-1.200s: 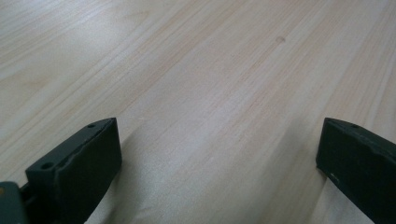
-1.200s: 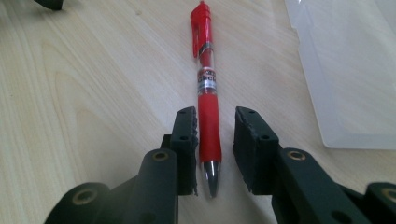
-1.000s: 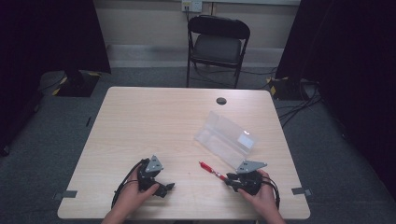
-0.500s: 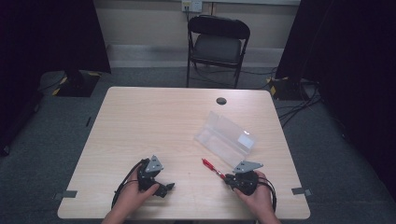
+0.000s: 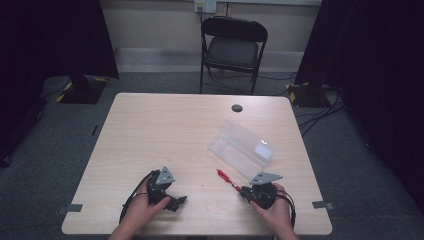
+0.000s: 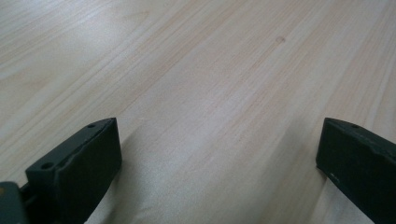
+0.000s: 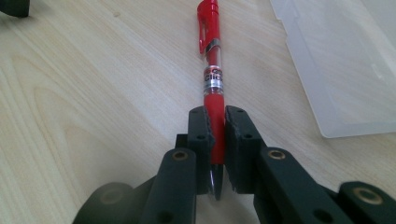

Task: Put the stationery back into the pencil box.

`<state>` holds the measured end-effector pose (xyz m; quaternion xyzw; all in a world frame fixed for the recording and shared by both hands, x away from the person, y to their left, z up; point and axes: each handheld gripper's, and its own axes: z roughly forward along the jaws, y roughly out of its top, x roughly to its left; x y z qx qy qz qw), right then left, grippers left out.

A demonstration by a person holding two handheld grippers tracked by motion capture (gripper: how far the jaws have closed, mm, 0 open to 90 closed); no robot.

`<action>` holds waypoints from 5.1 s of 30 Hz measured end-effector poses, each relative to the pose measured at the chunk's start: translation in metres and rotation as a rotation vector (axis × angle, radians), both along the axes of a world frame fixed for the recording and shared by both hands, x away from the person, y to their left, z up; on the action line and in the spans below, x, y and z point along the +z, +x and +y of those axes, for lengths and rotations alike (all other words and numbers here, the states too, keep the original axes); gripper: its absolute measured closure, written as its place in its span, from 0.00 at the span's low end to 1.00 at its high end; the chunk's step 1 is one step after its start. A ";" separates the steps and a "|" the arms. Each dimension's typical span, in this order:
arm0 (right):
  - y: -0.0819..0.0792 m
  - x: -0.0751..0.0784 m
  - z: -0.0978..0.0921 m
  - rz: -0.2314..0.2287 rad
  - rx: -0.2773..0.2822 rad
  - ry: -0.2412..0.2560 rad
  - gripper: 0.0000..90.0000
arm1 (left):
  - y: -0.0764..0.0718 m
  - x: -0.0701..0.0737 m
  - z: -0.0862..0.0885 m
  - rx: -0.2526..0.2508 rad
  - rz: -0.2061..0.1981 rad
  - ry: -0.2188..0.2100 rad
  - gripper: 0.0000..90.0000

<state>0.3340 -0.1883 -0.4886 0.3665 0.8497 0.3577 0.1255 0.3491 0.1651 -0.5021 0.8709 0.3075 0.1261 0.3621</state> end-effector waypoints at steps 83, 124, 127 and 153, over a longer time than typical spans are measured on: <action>0.058 0.039 -0.017 -0.053 0.053 0.118 0.90 | 0.000 0.000 0.000 -0.001 0.002 0.006 0.00; 0.080 0.023 -0.030 -0.038 -0.003 0.079 0.90 | 0.000 0.000 0.000 0.001 0.000 0.006 0.00; 0.080 0.022 -0.032 -0.035 -0.005 0.076 0.90 | 0.000 0.000 0.000 0.002 0.000 0.008 0.00; 0.083 0.011 -0.033 -0.020 -0.016 0.057 0.90 | 0.000 0.000 0.000 0.000 0.002 0.008 0.00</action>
